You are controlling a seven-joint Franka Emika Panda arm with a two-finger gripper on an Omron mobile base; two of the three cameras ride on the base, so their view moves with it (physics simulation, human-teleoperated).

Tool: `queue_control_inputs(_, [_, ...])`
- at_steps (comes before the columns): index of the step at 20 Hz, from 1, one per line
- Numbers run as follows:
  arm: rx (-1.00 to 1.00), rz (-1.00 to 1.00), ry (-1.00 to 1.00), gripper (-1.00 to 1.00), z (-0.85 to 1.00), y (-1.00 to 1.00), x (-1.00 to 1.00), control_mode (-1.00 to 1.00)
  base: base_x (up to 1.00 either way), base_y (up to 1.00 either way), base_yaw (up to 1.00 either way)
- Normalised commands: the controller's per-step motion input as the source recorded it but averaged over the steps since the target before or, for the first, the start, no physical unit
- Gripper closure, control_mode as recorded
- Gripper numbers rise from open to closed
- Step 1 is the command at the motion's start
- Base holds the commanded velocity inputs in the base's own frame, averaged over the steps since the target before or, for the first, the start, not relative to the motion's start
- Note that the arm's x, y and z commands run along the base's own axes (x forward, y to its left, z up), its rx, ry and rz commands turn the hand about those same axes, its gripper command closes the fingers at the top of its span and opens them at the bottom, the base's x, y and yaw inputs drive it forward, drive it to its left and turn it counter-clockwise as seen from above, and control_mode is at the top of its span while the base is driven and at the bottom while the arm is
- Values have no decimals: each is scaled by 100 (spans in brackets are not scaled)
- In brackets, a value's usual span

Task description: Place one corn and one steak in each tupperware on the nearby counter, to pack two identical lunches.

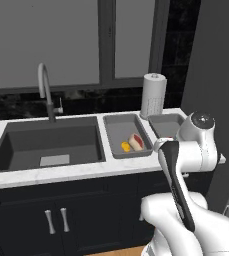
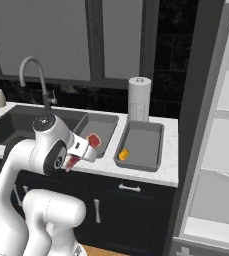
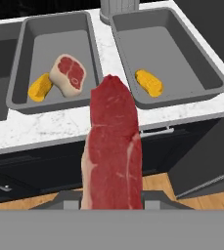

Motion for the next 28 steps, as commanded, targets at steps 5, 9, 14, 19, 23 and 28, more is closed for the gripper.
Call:
queue_control_inputs(5, [0, 0, 0, 100, 0, 0, 0, -100, 0, 0, 0])
queue_control_inputs(9, [0, 0, 0, 100, 0, 0, 0, -100, 0, 0, 0])
queue_control_inputs(14, [8, 0, 0, 100, 0, -47, -4, -100, 0, 0, 0])
queue_control_inputs(19, [-9, 0, -23, 100, 35, -41, -13, -100, 0, 0, 0])
queue_control_inputs(23, [-13, 5, -21, 100, 65, -13, 0, -100, 0, 0, 0])
queue_control_inputs(28, [-15, 1, -3, 100, 37, -4, 3, -100, 0, 0, 0])
